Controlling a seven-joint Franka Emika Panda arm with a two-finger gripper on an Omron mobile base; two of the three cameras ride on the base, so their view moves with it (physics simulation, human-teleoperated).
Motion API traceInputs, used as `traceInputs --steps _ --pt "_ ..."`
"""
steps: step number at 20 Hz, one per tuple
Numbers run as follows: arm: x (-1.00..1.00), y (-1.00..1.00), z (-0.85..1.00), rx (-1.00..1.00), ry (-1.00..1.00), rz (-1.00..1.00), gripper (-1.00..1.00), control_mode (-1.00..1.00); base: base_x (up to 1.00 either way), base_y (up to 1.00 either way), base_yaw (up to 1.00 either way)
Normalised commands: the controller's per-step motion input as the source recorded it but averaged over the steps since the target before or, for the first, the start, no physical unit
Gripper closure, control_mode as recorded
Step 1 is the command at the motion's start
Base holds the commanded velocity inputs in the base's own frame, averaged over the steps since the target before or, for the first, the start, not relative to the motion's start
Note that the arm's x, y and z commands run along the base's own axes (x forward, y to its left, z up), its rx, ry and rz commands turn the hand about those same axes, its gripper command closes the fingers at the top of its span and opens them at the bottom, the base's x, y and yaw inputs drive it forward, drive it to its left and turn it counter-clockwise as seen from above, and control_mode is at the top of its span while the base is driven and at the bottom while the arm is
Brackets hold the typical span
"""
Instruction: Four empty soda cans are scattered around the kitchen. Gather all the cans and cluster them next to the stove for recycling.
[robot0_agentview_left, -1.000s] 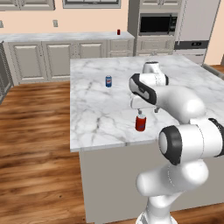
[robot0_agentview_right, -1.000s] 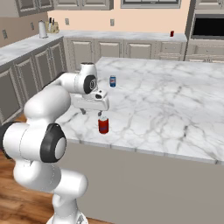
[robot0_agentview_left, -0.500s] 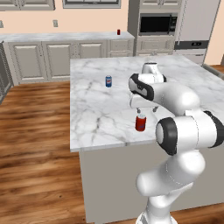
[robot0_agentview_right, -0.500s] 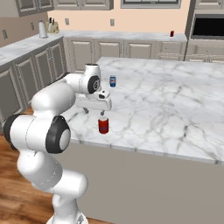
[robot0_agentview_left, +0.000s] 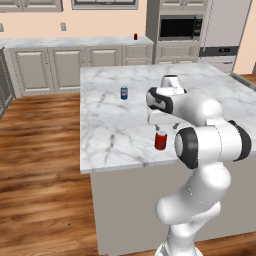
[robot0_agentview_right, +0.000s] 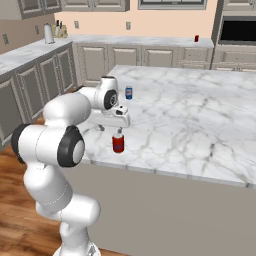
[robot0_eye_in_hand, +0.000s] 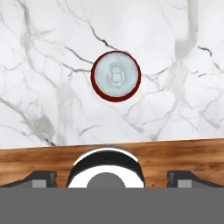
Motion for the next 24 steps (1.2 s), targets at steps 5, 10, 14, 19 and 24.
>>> traceInputs --steps 5,10,14,19,24 --pt "0.2 -0.02 -0.23 0.0 0.0 0.0 -1.0 -1.0 0.0 0.0 0.0" --pt "0.2 -0.02 -0.21 0.0 0.0 0.0 -1.0 -1.0 0.0 0.0 0.0" --pt "0.19 -0.03 -0.18 0.0 0.0 0.0 -1.0 -1.0 0.0 0.0 0.0" --pt "0.17 -0.04 -0.15 0.0 0.0 0.0 -1.0 -1.0 0.0 0.0 0.0" --pt "0.18 -0.04 -0.14 0.0 0.0 0.0 -1.0 -1.0 0.0 0.0 0.0"
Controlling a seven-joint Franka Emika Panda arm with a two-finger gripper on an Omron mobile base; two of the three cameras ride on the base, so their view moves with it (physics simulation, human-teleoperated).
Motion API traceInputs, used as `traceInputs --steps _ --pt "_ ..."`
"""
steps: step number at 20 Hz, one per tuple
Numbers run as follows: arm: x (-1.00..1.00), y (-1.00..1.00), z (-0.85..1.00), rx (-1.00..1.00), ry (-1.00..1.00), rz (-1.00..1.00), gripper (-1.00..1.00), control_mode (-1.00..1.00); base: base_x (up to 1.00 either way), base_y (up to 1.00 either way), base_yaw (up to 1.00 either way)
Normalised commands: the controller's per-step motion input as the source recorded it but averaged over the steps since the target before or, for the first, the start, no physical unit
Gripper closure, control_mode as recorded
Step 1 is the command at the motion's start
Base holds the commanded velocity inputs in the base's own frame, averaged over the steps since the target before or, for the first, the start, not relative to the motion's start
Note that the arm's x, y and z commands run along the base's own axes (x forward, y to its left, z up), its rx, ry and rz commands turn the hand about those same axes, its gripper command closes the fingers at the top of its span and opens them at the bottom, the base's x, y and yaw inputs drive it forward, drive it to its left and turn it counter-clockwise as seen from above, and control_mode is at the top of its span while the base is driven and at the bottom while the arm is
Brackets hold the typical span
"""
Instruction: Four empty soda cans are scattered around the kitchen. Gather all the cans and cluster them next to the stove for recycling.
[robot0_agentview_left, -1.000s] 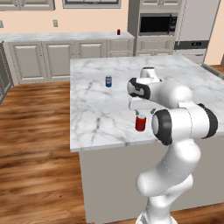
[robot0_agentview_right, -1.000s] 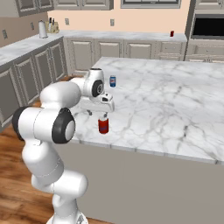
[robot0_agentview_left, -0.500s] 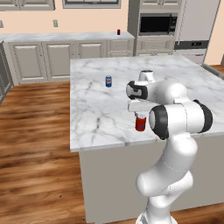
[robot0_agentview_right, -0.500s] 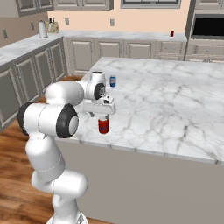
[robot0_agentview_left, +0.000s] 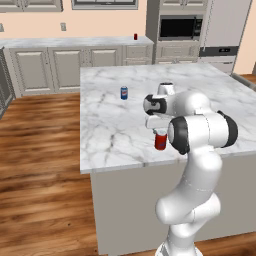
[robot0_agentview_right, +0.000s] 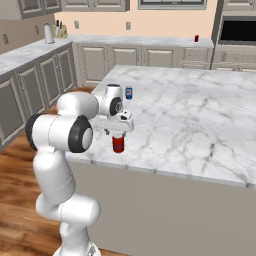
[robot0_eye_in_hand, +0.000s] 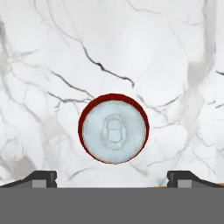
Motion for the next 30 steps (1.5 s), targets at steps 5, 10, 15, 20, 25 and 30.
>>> traceInputs --steps 5,10,15,20,25,30 --pt "0.21 -0.02 -0.13 0.0 0.0 0.0 -1.0 -1.0 0.0 0.0 0.0" --pt "0.17 0.0 -0.13 0.0 0.0 0.0 -1.0 -1.0 0.0 0.0 0.0" --pt "0.01 0.0 -0.16 0.0 0.0 0.0 -1.0 -1.0 0.0 0.0 0.0" --pt "0.0 -0.02 -0.15 0.0 0.0 0.0 -1.0 -1.0 0.0 0.0 0.0" --pt "0.0 -0.02 -0.11 0.0 0.0 0.0 -1.0 -1.0 0.0 0.0 0.0" --pt "0.0 0.0 -0.08 0.0 0.0 0.0 -1.0 -1.0 0.0 0.0 0.0"
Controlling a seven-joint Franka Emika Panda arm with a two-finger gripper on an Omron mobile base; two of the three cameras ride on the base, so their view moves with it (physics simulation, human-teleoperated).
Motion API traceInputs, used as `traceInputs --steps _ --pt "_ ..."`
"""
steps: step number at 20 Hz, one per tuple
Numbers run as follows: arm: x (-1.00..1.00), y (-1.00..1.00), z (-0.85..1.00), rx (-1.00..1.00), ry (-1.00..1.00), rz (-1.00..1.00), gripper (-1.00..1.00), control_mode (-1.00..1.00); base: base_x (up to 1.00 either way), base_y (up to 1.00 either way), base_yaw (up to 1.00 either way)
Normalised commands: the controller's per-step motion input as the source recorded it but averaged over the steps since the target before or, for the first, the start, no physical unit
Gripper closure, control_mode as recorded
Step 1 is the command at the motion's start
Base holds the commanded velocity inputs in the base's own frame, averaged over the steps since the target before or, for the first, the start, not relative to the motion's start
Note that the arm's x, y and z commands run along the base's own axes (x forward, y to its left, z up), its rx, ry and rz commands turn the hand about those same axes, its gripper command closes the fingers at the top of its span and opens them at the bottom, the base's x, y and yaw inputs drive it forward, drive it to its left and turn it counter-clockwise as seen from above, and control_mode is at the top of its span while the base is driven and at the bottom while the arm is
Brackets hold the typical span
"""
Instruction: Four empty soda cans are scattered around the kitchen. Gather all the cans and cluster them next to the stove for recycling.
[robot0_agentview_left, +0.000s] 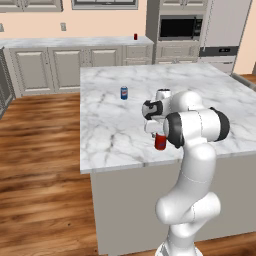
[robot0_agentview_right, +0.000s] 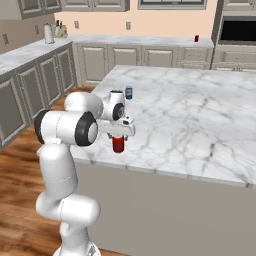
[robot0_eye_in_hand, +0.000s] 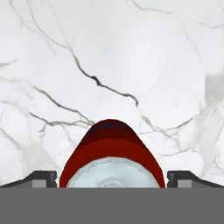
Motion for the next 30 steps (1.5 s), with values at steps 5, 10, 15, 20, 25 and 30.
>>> traceInputs --steps 5,10,15,20,25,30 --pt "0.0 -0.01 -0.06 0.0 0.0 0.0 -1.0 -1.0 0.0 0.0 0.0" --pt "0.0 -0.03 -0.05 0.0 0.0 0.0 -1.0 -1.0 0.0 0.0 0.0" --pt "-0.02 -0.01 -0.08 0.0 0.0 0.0 -1.0 -1.0 0.0 0.0 0.0" --pt "0.0 0.0 -0.15 0.0 0.01 0.0 1.0 -1.0 0.0 0.0 0.0" --pt "0.0 0.0 -0.02 0.0 0.01 0.0 1.0 -1.0 0.0 0.0 0.0" --pt "0.0 0.06 0.19 0.0 -0.02 0.0 1.0 -1.0 0.0 0.0 0.0"
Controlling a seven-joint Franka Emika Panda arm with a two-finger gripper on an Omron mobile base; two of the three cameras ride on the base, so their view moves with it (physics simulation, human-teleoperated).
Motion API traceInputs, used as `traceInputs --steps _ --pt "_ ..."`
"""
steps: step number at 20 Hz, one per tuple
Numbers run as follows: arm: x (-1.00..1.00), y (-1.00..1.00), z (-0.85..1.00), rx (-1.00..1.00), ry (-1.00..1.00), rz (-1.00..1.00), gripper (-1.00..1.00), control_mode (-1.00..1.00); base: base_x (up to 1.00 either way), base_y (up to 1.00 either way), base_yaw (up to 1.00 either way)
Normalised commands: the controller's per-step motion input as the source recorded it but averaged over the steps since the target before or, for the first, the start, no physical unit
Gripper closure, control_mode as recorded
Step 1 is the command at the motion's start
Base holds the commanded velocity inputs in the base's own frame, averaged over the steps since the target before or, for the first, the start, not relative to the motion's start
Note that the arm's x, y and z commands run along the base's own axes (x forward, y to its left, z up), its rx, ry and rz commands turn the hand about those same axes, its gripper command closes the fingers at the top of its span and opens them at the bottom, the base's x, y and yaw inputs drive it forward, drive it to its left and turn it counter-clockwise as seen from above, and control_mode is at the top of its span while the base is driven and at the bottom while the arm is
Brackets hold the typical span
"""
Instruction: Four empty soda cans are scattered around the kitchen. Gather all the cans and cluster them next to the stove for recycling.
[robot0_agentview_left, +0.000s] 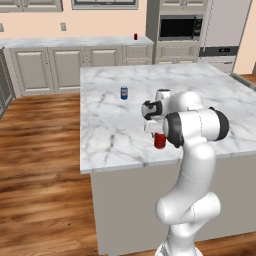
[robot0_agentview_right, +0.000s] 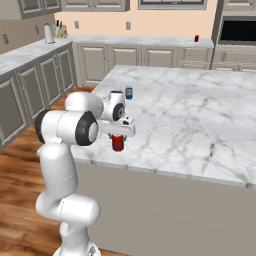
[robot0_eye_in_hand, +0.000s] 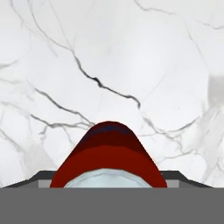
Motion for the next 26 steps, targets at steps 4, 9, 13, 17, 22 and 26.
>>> traceInputs --steps 4,9,13,17,22,26 --pt "0.0 0.24 0.35 0.01 0.0 0.0 1.0 -1.0 0.0 0.0 0.0" --pt "0.02 0.38 0.39 0.03 0.0 0.02 1.0 -1.0 0.0 0.0 0.0" --pt "0.0 0.35 0.39 0.02 -0.01 0.03 1.0 -1.0 0.0 0.0 0.0" --pt "-0.07 0.25 0.26 0.0 -0.07 0.04 1.0 -1.0 0.0 0.0 0.0" --pt "-0.26 0.07 0.18 0.0 -0.08 0.0 1.0 -1.0 0.0 0.0 0.0" --pt "-0.4 0.0 0.15 0.0 -0.08 0.0 1.0 -1.0 0.0 0.0 0.0"
